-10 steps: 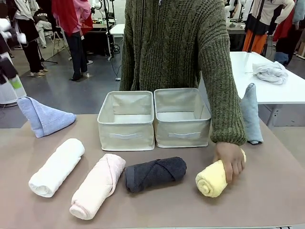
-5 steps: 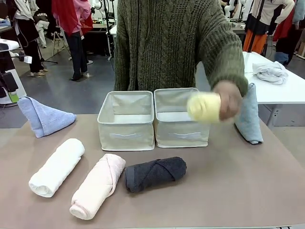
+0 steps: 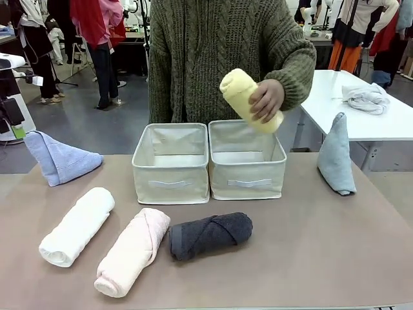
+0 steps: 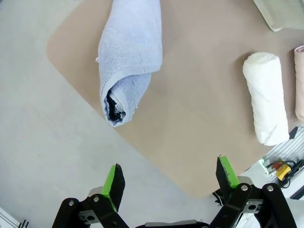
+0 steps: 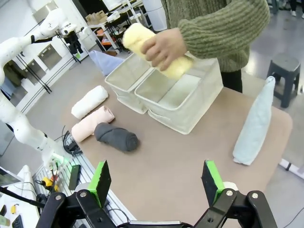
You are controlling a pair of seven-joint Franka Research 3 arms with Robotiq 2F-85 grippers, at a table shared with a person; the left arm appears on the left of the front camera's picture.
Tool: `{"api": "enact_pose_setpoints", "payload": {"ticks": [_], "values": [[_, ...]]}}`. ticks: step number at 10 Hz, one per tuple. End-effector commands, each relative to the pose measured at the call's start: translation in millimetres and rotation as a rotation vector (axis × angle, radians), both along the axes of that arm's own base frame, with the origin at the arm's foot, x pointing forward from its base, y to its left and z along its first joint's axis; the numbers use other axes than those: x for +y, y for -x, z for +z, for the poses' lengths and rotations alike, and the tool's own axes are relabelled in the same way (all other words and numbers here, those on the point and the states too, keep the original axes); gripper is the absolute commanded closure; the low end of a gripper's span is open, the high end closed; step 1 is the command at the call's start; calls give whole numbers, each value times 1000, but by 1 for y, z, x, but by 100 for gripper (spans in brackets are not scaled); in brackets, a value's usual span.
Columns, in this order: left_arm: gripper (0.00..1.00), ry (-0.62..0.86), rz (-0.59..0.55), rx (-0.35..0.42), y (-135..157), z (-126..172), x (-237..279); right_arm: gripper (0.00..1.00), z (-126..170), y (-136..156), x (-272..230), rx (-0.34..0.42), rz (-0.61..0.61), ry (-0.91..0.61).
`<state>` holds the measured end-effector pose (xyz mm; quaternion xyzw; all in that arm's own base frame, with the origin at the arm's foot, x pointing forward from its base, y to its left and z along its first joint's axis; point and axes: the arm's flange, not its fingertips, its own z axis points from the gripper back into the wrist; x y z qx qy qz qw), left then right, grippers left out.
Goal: Sort the towels based on their folding style.
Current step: Pick up one triangle-folded towel and place it in the left Fabric basket.
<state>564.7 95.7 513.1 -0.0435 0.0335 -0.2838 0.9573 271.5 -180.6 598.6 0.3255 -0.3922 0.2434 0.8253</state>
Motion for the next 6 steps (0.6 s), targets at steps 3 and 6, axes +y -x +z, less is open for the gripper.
{"api": "enact_pose_setpoints", "payload": {"ticks": [3, 6], "values": [[0, -16, 15, -57, -27, -16, -3, 0, 2, -2, 0, -22, 13, -13], [0, -8, 46, -115, -50, -30, 1, 0, 2, -2, 0, -22, 13, -13]]}}
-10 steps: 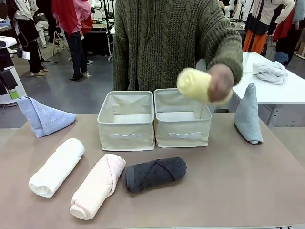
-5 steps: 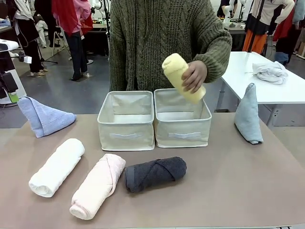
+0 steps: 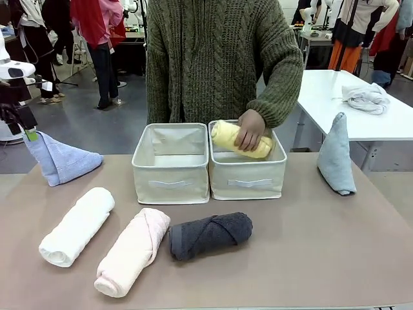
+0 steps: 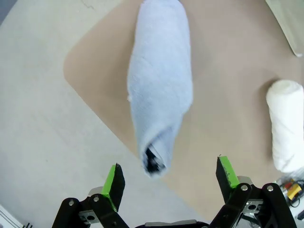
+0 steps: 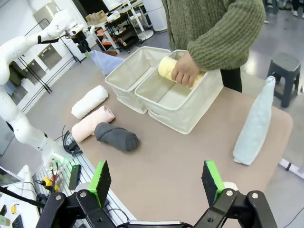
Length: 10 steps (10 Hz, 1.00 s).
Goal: Sort the towels based on their folding style.
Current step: Pick up one triangle-folded towel and place it in the left Fabric basket.
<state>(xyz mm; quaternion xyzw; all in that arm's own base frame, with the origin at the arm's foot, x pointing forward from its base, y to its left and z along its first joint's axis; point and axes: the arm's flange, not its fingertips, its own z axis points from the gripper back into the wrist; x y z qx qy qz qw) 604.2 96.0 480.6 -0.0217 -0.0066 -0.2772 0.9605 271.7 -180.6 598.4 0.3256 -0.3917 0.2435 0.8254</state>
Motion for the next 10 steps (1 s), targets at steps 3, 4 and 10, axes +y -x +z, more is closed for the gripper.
{"api": "enact_pose_setpoints", "payload": {"ticks": [3, 4, 10], "values": [[0, 19, 31, -45, -27, -8, 2, 0, 2, -2, 0, -23, 12, -14], [0, 25, 32, -41, -31, -17, 2, 0, 2, -2, 0, -23, 12, -14], [58, 6, 46, 13, -46, -35, 5, 0, 2, -2, 0, -23, 12, -14]]}}
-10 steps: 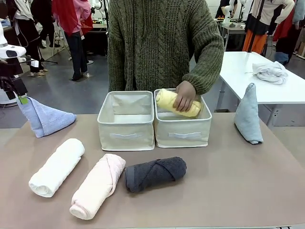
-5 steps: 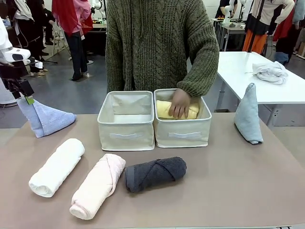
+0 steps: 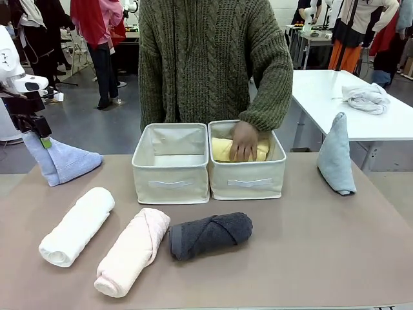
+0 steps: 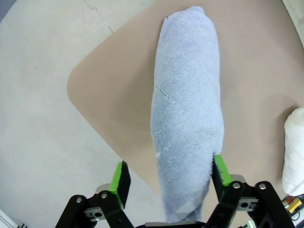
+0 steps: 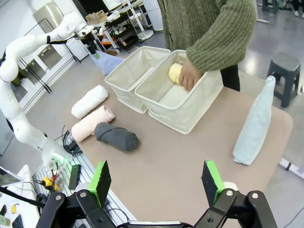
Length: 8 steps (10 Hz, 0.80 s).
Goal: Sort the towels based on their folding style.
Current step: Pick up one triangle-folded towel and place it in the left Fabric basket.
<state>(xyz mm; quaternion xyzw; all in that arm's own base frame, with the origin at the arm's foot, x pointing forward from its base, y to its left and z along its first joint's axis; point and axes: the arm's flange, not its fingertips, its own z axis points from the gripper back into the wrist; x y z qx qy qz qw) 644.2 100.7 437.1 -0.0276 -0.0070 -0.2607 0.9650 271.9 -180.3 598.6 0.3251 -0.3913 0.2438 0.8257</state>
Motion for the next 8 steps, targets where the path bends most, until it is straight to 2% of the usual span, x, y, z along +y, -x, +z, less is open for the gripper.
{"api": "enact_pose_setpoints", "payload": {"ticks": [1, 2, 3, 4, 5, 8], "values": [[100, -12, 8, 13, -5, 9, 1, 0, 2, -2, 0, -23, 12, -15], [62, -18, 7, 34, -5, 10, 2, 0, 2, -2, 0, -23, 12, -15], [100, -19, 11, 59, -6, 9, 3, 0, 2, -2, 0, -23, 12, -15], [84, -18, 14, 75, -6, 8, 4, 0, 2, -2, 0, -23, 12, -15], [100, -20, 18, 83, -5, 8, 3, 0, 2, -2, 0, -23, 12, -15], [100, -15, 24, 103, -5, 9, 2, 0, 2, -2, 0, -23, 12, -15]]}}
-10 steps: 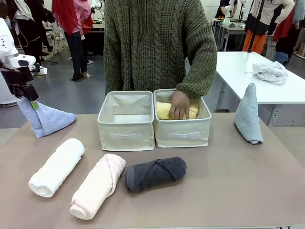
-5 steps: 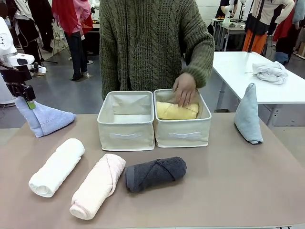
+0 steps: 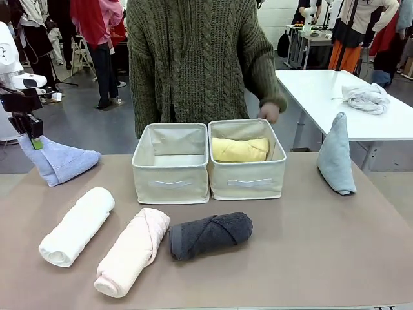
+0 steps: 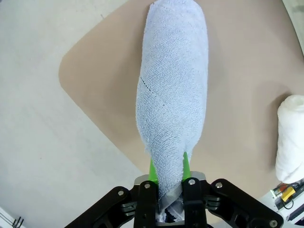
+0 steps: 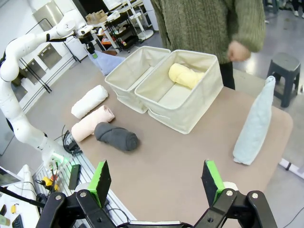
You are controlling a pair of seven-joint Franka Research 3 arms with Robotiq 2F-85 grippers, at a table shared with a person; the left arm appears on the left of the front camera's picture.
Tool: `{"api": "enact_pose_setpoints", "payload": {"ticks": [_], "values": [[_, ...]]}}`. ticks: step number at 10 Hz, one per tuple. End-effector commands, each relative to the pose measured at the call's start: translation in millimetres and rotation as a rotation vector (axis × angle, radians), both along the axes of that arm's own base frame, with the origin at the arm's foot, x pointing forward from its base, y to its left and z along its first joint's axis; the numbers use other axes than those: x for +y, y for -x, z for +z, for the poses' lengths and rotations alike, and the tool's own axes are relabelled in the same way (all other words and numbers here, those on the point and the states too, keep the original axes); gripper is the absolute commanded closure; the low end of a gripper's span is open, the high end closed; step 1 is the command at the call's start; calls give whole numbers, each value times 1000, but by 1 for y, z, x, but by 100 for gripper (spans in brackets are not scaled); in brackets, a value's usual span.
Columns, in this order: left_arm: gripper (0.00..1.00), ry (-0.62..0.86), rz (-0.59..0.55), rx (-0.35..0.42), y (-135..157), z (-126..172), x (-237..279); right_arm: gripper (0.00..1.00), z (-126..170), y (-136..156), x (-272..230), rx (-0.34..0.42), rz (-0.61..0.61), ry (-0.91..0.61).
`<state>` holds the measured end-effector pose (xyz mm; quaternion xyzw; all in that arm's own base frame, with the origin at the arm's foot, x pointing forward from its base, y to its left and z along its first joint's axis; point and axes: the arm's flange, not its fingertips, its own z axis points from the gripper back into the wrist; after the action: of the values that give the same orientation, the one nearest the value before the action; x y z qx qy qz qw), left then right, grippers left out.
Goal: Sort the towels based on their folding style.
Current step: Pick up one triangle-folded towel and place it in the left Fabric basket.
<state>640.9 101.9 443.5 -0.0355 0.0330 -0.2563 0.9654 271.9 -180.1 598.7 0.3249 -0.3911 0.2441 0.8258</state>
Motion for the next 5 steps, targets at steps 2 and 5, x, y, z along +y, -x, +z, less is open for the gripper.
{"api": "enact_pose_setpoints", "payload": {"ticks": [2, 5], "values": [[100, -13, 13, 31, -9, 4, 1, 0, 2, -2, -1, -23, 12, -16], [100, 31, -120, 126, 39, 63, -7, 0, 2, -2, -1, -23, 12, -16]]}}
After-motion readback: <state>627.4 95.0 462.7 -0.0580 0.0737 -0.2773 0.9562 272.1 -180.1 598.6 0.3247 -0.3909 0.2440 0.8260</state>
